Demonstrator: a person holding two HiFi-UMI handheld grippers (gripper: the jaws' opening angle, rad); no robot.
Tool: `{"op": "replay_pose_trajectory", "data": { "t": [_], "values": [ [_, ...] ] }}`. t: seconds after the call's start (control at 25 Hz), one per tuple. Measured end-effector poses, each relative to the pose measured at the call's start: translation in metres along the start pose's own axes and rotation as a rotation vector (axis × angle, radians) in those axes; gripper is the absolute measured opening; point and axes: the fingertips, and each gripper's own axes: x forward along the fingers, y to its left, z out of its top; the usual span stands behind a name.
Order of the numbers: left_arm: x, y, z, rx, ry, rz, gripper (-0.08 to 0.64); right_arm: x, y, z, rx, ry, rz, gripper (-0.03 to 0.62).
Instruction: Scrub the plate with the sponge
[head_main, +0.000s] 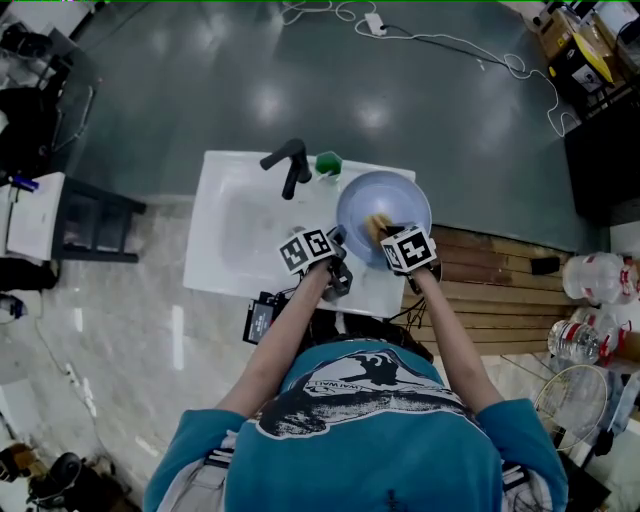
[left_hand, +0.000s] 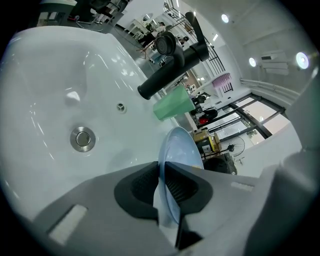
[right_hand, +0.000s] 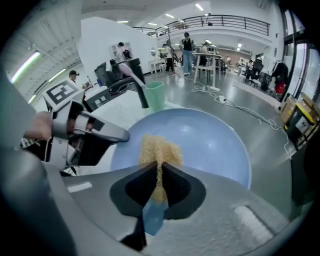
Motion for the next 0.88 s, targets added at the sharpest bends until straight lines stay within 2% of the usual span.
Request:
{"op": "replay_pose_trajectory", "data": {
  "t": [0.16,0.32,0.44,0.6,0.88],
  "values": [
    [0.000,0.000,0.001,-0.017,-0.007,0.002,0.054,0.011,0.049,-0.004,-0.055,0.013,0.078,0.029],
    [0.000,0.003,0.000,-0.026,-0.006,0.014,0.049,0.014,0.049,-0.012,-0.092,0.038,0.067,0.028],
    [0.000,0.004,0.001,-0.027,-0.011,0.019,0.049,0.008,0.035,-0.021,-0.128,0.075,0.053,0.029],
    [0.001,0.003,0.003,-0.030,-0.018,0.012,0.049,-0.001,0.005,-0.035,-0.114,0.097,0.022,0.029],
    [0.001,0.001,0.006,-0.015,-0.043,0.019,0.051,-0.009,-0.070,-0.029,-0.079,0.051,-0.127,0.029]
  ]
}}
